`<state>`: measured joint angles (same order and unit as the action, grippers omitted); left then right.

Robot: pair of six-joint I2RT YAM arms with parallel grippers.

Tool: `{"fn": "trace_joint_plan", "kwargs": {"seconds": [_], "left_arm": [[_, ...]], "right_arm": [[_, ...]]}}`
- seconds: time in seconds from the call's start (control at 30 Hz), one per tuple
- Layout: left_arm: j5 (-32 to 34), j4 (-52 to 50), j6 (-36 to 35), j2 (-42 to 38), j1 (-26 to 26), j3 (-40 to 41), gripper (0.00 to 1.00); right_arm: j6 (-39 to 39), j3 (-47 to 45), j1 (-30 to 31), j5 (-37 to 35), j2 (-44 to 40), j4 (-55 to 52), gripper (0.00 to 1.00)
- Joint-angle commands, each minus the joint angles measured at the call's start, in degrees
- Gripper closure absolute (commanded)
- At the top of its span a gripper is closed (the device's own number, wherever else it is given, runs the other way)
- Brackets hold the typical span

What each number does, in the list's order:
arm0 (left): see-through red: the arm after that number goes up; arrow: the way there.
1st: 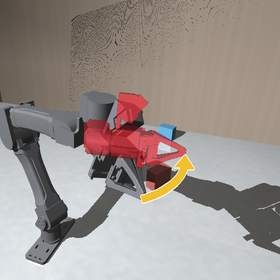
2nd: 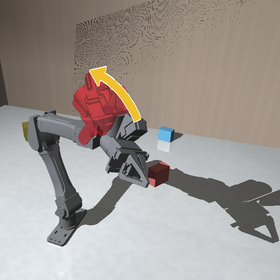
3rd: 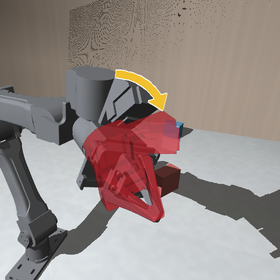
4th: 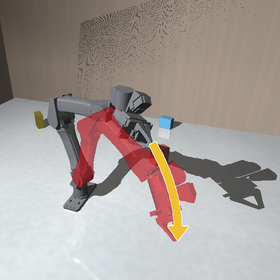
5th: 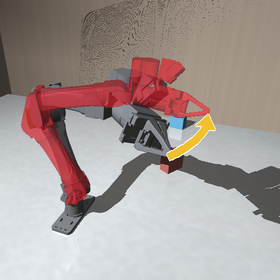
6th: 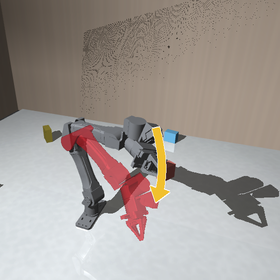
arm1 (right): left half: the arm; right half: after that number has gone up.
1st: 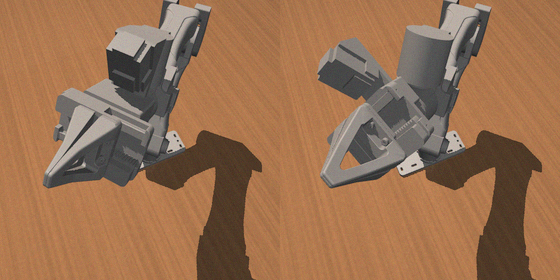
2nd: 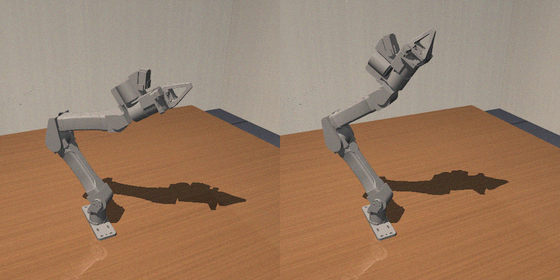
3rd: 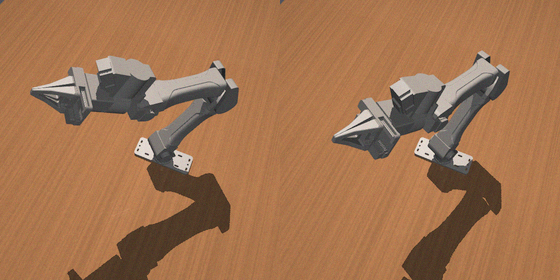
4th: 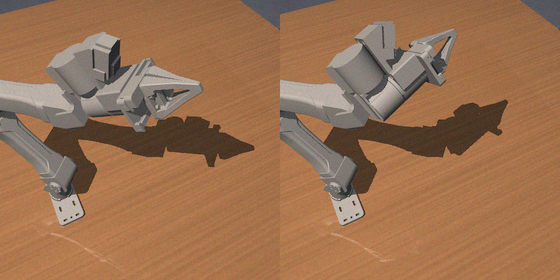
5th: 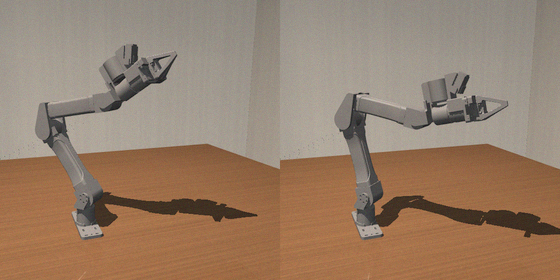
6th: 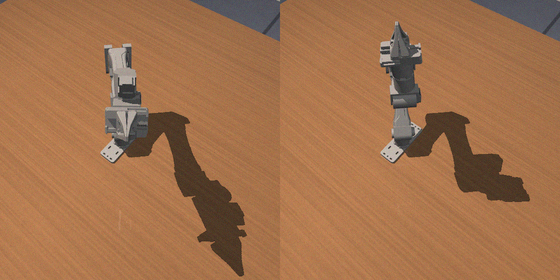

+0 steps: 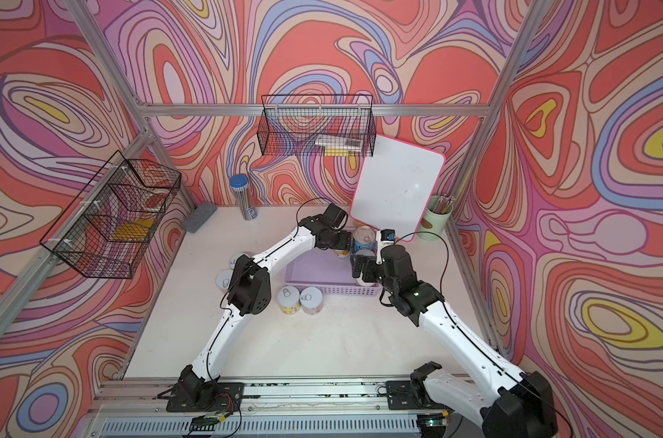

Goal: Put the canned food in the basket
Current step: Place the canned food in the basket.

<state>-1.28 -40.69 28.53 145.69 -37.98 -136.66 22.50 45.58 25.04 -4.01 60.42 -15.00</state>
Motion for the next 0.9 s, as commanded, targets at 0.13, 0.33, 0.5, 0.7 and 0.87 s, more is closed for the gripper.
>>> {"fn": "trace_joint_plan", "kwargs": {"seconds": [0.13,0.33,0.5,0.7,0.87], "left_arm": [[-2.47,3.62,1.35,1.55,-0.43,-2.89,0.26],[-2.76,3.38,1.16,1.29,-0.43,-2.93,0.16],[-3.33,3.48,1.17,1.01,-0.43,-2.91,0.12],[-3.31,3.01,1.00,0.75,-0.43,-2.96,0.10],[-3.25,1.55,0.52,-0.95,-0.43,-1.99,0.11]], "right_arm": [[1.08,-1.29,-0.33,0.23,-0.54,-0.18,0.02],[1.40,-1.26,-0.34,0.19,-0.48,-0.17,0.02],[1.43,-1.24,-0.30,0.37,-0.38,-0.29,0.02],[1.57,-1.29,-0.27,0.23,-0.38,-0.55,0.02],[1.23,-0.87,-0.34,0.07,0.11,-1.20,0.02]]}}
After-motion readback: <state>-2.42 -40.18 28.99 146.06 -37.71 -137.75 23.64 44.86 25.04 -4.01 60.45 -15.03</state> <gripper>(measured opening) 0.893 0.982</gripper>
